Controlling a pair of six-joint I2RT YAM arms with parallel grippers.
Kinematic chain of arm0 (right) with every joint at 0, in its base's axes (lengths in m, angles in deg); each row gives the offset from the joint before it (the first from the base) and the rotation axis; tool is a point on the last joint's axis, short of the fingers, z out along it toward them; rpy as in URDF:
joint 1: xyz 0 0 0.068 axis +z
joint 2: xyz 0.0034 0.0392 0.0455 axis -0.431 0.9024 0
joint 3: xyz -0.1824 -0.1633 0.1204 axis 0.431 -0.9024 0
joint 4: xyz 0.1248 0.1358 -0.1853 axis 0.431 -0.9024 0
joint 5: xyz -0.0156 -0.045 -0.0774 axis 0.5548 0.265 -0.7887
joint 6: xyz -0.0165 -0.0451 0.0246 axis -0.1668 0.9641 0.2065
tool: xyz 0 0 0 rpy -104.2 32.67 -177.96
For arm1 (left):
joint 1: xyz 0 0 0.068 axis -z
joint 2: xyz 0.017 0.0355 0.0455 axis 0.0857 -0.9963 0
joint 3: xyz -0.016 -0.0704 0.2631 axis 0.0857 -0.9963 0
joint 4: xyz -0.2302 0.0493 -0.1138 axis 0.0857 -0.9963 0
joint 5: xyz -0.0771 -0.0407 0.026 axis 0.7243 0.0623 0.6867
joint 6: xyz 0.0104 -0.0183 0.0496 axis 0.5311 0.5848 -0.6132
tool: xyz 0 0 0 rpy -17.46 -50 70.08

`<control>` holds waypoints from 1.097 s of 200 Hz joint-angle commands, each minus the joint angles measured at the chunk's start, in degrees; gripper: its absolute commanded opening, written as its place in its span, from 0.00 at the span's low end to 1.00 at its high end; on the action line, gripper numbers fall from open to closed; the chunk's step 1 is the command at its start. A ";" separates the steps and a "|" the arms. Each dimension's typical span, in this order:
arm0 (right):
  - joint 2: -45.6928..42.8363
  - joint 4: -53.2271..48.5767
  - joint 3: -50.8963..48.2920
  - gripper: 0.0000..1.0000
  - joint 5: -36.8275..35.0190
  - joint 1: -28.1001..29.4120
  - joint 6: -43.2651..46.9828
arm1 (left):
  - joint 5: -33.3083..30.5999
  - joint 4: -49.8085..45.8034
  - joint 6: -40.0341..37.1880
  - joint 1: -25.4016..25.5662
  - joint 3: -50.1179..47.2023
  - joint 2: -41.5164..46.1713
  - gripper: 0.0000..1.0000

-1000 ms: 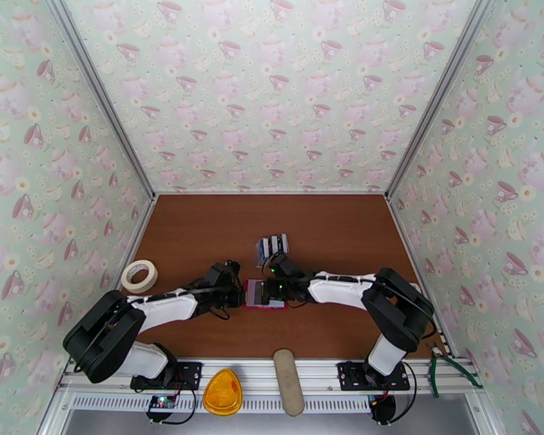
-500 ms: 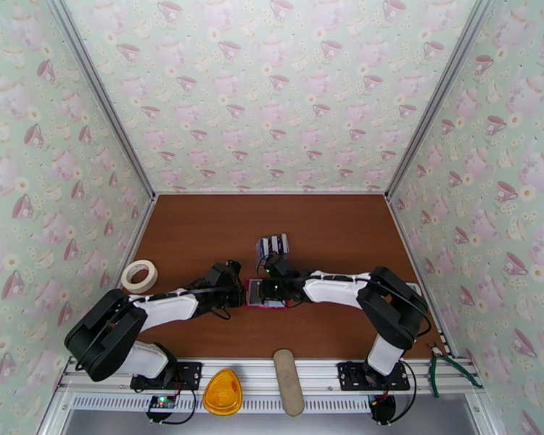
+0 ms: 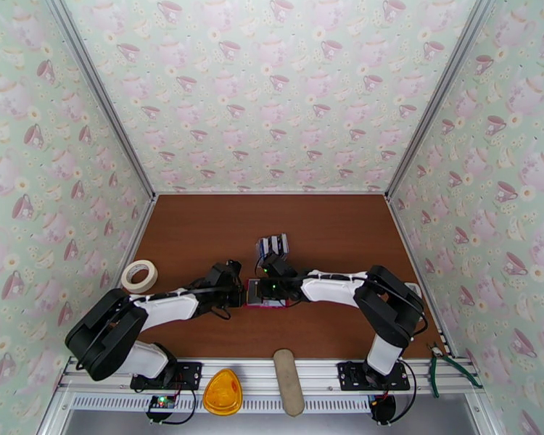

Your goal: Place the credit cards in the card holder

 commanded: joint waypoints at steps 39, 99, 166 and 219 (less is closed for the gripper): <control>-0.90 -2.25 1.41 0.32 -0.98 0.66 1.22 | -0.56 -5.73 -0.90 -1.04 0.62 -1.54 0.07; -2.67 -3.79 1.06 0.40 -2.53 0.00 1.73 | -0.71 -7.88 -1.55 -1.96 2.96 -0.19 0.10; -5.92 -5.90 0.30 0.43 -3.75 -1.16 3.04 | -0.62 -10.16 -2.20 -2.72 6.55 1.01 0.18; -9.89 -6.37 -2.29 0.41 -4.41 -3.78 4.62 | -0.05 -12.28 -2.45 -2.85 6.90 4.22 0.31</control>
